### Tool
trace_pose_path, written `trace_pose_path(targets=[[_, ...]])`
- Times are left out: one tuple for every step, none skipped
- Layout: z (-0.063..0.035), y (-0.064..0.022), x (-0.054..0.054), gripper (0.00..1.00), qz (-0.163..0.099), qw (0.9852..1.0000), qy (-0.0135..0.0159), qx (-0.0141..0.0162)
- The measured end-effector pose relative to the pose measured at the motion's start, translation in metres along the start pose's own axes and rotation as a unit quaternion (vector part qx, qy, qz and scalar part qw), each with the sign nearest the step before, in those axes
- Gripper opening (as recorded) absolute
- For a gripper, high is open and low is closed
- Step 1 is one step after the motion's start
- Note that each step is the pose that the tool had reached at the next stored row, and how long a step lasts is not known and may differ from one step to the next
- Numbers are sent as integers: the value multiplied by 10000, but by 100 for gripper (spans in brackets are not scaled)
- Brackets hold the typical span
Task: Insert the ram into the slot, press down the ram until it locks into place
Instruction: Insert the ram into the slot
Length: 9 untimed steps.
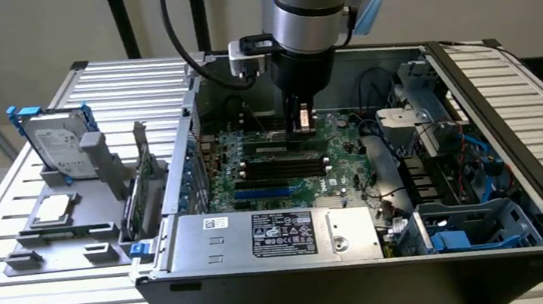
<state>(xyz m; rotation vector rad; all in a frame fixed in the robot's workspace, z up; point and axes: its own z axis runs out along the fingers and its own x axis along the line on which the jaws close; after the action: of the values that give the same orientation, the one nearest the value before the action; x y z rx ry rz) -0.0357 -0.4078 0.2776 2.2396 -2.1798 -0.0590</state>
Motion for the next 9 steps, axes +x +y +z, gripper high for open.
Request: trace_pose_path(targets=[[18, -1, 0, 13, 0, 10000, 1, 0], [36, -1, 0, 13, 0, 10000, 0, 0], [54, -2, 0, 13, 0, 10000, 0, 0], [72, -3, 1, 13, 0, 10000, 0, 0], [90, -3, 1, 13, 0, 10000, 0, 0], [108, -4, 1, 13, 0, 10000, 0, 0], [126, -5, 1, 13, 0, 10000, 0, 1], [144, -5, 2, 13, 0, 10000, 0, 3], [162, -6, 2, 13, 0, 10000, 0, 5]])
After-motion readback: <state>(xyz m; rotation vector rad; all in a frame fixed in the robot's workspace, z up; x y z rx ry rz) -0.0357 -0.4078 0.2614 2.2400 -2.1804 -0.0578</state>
